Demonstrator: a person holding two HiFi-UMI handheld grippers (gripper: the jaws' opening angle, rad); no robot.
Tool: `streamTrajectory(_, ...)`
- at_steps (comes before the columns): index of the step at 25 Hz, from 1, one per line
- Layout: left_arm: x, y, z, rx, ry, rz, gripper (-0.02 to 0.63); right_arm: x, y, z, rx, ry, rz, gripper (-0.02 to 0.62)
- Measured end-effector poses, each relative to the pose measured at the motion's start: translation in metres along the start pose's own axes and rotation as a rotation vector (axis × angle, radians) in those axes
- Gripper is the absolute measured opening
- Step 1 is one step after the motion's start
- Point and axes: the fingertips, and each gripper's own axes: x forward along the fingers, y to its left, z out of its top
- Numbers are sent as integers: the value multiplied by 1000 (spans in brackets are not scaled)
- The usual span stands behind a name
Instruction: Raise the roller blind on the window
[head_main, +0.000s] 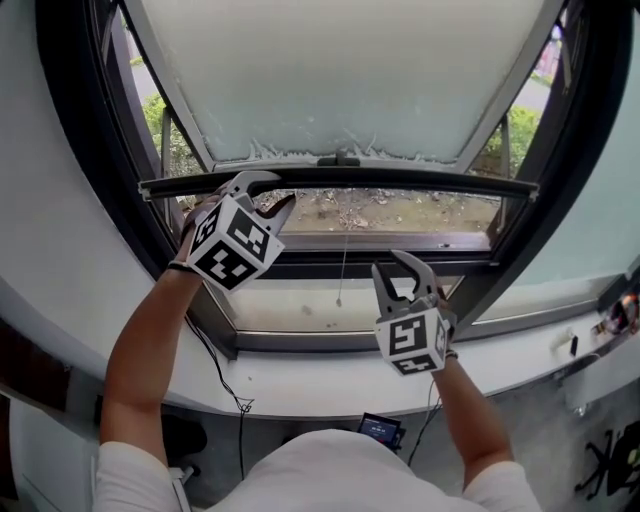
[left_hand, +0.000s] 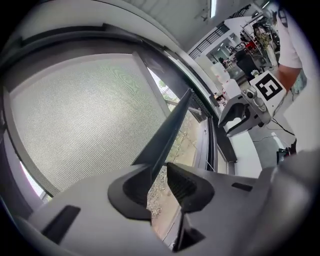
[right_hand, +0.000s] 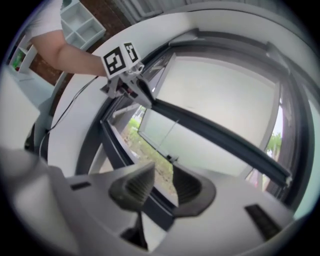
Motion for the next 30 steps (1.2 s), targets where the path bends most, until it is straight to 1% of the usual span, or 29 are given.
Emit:
streamTrajectory(2, -1, 2, 2, -7, -5, -1, 110, -2, 5, -7, 7, 14, 8, 104)
streamTrajectory(8, -3, 5, 5, 11, 1, -5, 110, -4, 17, -20, 21, 33, 31, 104)
streamTrajectory(14, -5, 8, 9, 25, 2, -8, 110, -4, 18, -26, 13, 51, 25, 104)
streamTrajectory(18, -6, 13, 14, 53, 6, 3, 110, -3, 17, -27, 11, 55, 26, 104)
streamTrajectory(23, -11, 25, 25, 22, -30, 23, 110, -1, 20, -27, 8, 56, 36, 104)
streamTrajectory(30, -20, 44, 43, 32, -61, 47, 110, 1, 25, -23, 3, 55, 43, 104)
